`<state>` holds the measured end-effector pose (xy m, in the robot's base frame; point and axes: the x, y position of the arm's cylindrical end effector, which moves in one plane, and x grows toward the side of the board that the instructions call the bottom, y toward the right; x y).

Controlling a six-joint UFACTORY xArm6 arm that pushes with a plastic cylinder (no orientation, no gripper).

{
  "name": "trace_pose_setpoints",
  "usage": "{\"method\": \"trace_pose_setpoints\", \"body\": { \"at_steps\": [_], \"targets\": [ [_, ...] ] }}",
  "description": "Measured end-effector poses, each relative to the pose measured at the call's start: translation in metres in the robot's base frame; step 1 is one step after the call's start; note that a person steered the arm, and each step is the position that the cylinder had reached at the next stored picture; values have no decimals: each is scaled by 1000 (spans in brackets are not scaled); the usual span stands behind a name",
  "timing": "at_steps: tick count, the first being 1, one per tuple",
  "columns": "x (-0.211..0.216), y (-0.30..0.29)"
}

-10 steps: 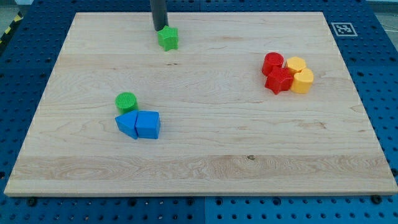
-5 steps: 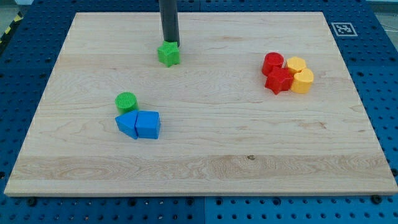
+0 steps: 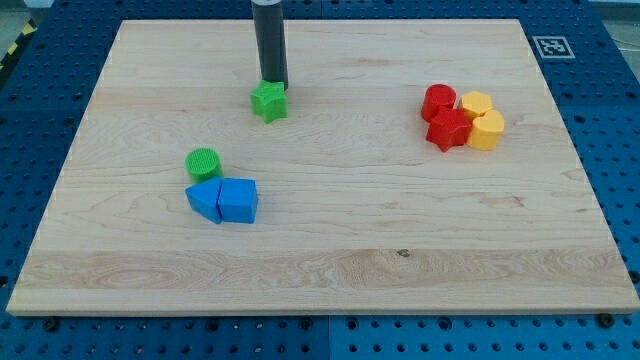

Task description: Move green star beside green circle

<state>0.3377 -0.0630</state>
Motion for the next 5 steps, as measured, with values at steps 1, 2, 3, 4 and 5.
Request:
{"method": "trace_pose_setpoints", "body": {
  "at_steps": [1,2,3,4,5],
  "targets": [
    [21,0],
    [27,0],
    [41,0],
    [58,1],
    [80,1]
  ]
}}
